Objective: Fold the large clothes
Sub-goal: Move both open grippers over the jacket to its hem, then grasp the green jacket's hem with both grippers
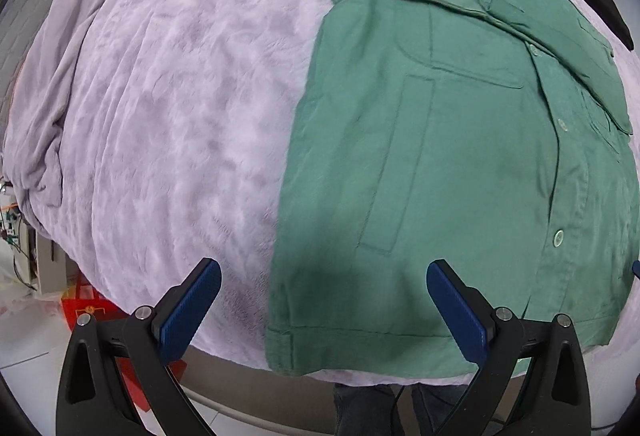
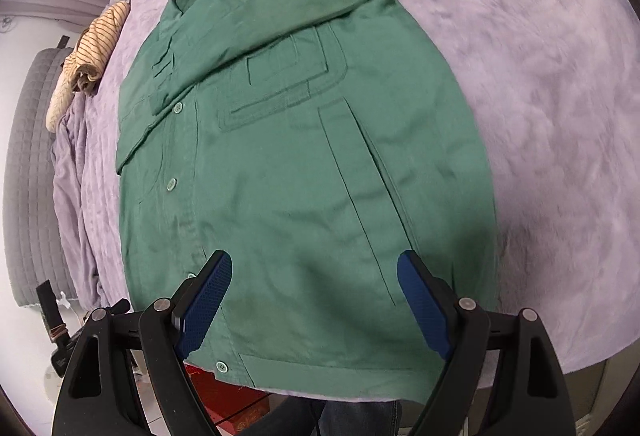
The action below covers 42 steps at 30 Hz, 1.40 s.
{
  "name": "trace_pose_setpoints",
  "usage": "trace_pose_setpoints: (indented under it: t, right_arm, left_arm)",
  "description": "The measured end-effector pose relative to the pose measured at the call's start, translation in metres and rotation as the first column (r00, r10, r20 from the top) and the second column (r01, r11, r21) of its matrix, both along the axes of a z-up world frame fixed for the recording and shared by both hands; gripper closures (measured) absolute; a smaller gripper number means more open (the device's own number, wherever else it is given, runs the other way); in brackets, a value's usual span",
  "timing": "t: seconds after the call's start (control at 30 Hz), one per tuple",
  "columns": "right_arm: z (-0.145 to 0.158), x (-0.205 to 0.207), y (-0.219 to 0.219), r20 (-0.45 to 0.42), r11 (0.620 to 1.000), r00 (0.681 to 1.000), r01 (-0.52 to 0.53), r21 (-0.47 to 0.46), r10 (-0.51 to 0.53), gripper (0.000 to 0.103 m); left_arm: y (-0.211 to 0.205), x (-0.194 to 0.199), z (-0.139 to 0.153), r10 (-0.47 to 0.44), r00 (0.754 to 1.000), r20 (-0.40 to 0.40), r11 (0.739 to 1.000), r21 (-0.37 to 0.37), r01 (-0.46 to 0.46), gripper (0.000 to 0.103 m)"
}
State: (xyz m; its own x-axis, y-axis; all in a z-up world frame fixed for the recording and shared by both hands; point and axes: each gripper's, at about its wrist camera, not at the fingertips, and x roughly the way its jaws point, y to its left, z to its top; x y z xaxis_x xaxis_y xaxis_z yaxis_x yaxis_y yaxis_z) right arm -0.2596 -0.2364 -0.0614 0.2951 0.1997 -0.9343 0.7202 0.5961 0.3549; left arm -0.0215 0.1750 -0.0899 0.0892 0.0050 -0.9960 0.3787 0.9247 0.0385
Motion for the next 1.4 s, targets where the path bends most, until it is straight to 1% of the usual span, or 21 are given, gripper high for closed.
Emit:
trace_pose_setpoints:
  t: [0.1, 0.23, 0.3, 0.33, 0.4, 0.47, 0.6, 0.67, 0.73, 0.87, 0.93, 1.0, 1.07, 1.1, 1.13, 1.17, 1.2, 1.23, 1.3, 1.33, 1.4]
  right_arm:
    - [-0.002, -0.026, 0.002, -0.007, 0.999, 0.999, 0.050, -0.005, -0.050, 0.016]
    - [-0.007, -0.058, -0.002, -0.019, 0.992, 0.992, 0.128, -0.004, -0.128, 0.016]
    - [-0.010, -0.071, -0.002, -0.024, 0.987, 0.986, 0.163, -0.001, -0.163, 0.016]
    - [-0.012, -0.078, -0.002, -0.042, 0.983, 0.982, 0.182, -0.019, -0.183, 0.016]
    - [-0.014, -0.090, -0.001, -0.049, 0.977, 0.976, 0.211, -0.036, -0.213, 0.016]
    - [-0.020, -0.101, -0.001, -0.052, 0.970, 0.969, 0.243, -0.011, -0.243, 0.016]
    - [-0.036, -0.115, 0.006, -0.028, 0.959, 0.964, 0.267, 0.092, -0.265, 0.016]
    - [-0.038, -0.116, 0.012, 0.007, 0.951, 0.960, 0.275, 0.140, -0.279, 0.015]
    - [-0.035, -0.113, 0.014, 0.070, 0.942, 0.953, 0.276, 0.192, -0.294, 0.015]
    - [-0.026, -0.113, 0.016, 0.212, 0.911, 0.915, 0.271, 0.310, -0.344, 0.015]
    - [-0.025, -0.111, 0.017, 0.231, 0.907, 0.911, 0.256, 0.335, -0.343, 0.015]
    - [-0.029, -0.110, 0.017, 0.188, 0.916, 0.928, 0.255, 0.308, -0.322, 0.015]
    - [-0.038, -0.110, 0.017, 0.143, 0.919, 0.937, 0.268, 0.291, -0.318, 0.015]
    - [-0.043, -0.112, 0.016, 0.120, 0.916, 0.938, 0.282, 0.286, -0.326, 0.016]
    - [-0.047, -0.113, 0.016, 0.101, 0.909, 0.935, 0.300, 0.290, -0.340, 0.020]
    - [-0.050, -0.116, 0.016, 0.098, 0.902, 0.931, 0.308, 0.303, -0.351, 0.047]
    - [-0.052, -0.115, 0.016, 0.097, 0.897, 0.932, 0.304, 0.322, -0.350, 0.096]
    - [-0.053, -0.113, 0.017, 0.103, 0.892, 0.933, 0.290, 0.347, -0.344, 0.096]
    - [-0.043, -0.105, 0.016, 0.170, 0.895, 0.931, 0.243, 0.374, -0.323, 0.096]
    - [-0.035, -0.102, 0.015, 0.210, 0.892, 0.922, 0.225, 0.393, -0.325, 0.096]
    - [-0.020, -0.092, 0.008, 0.295, 0.874, 0.889, 0.196, 0.446, -0.350, 0.096]
  left_arm:
    - [0.025, 0.002, -0.011, 0.036, 0.999, -0.034, 0.999, -0.022, -0.037, 0.000]
    - [0.045, 0.002, -0.030, 0.042, 0.994, -0.104, 0.996, -0.072, -0.049, 0.000]
    - [0.050, 0.001, -0.039, 0.032, 0.989, -0.145, 0.993, -0.111, -0.048, 0.000]
    - [0.051, 0.000, -0.042, 0.023, 0.987, -0.156, 0.992, -0.117, -0.042, 0.000]
    - [0.050, -0.005, -0.048, -0.001, 0.986, -0.170, 0.991, -0.130, -0.022, 0.000]
    - [0.047, -0.011, -0.053, -0.026, 0.981, -0.193, 0.988, -0.156, -0.005, 0.000]
    - [0.036, -0.022, -0.060, -0.075, 0.975, -0.208, 0.983, -0.177, 0.037, 0.000]
    - [0.031, -0.026, -0.060, -0.091, 0.974, -0.209, 0.981, -0.189, 0.052, 0.000]
    - [0.021, -0.032, -0.056, -0.107, 0.972, -0.208, 0.977, -0.204, 0.064, 0.000]
    - [0.012, -0.040, -0.060, -0.127, 0.970, -0.207, 0.976, -0.202, 0.084, 0.000]
    - [0.012, -0.045, -0.063, -0.128, 0.970, -0.209, 0.975, -0.204, 0.085, 0.000]
    - [0.011, -0.043, -0.065, -0.130, 0.970, -0.206, 0.976, -0.199, 0.089, 0.005]
    - [0.011, -0.038, -0.067, -0.127, 0.973, -0.195, 0.978, -0.191, 0.090, 0.023]
    - [0.012, -0.037, -0.065, -0.132, 0.972, -0.193, 0.975, -0.203, 0.092, 0.028]
    - [0.012, -0.037, -0.063, -0.137, 0.971, -0.196, 0.970, -0.225, 0.092, 0.043]
    - [0.011, -0.038, -0.059, -0.145, 0.968, -0.203, 0.965, -0.245, 0.093, 0.065]
    - [0.011, -0.037, -0.054, -0.153, 0.965, -0.213, 0.959, -0.269, 0.093, 0.074]
    - [0.012, -0.035, -0.048, -0.158, 0.962, -0.225, 0.950, -0.300, 0.086, 0.076]
    - [0.014, -0.029, -0.033, -0.168, 0.957, -0.237, 0.928, -0.366, 0.072, 0.077]
    - [0.014, -0.024, -0.024, -0.170, 0.956, -0.240, 0.915, -0.400, 0.062, 0.077]
    - [0.011, -0.011, -0.001, -0.168, 0.958, -0.232, 0.889, -0.455, 0.045, 0.077]
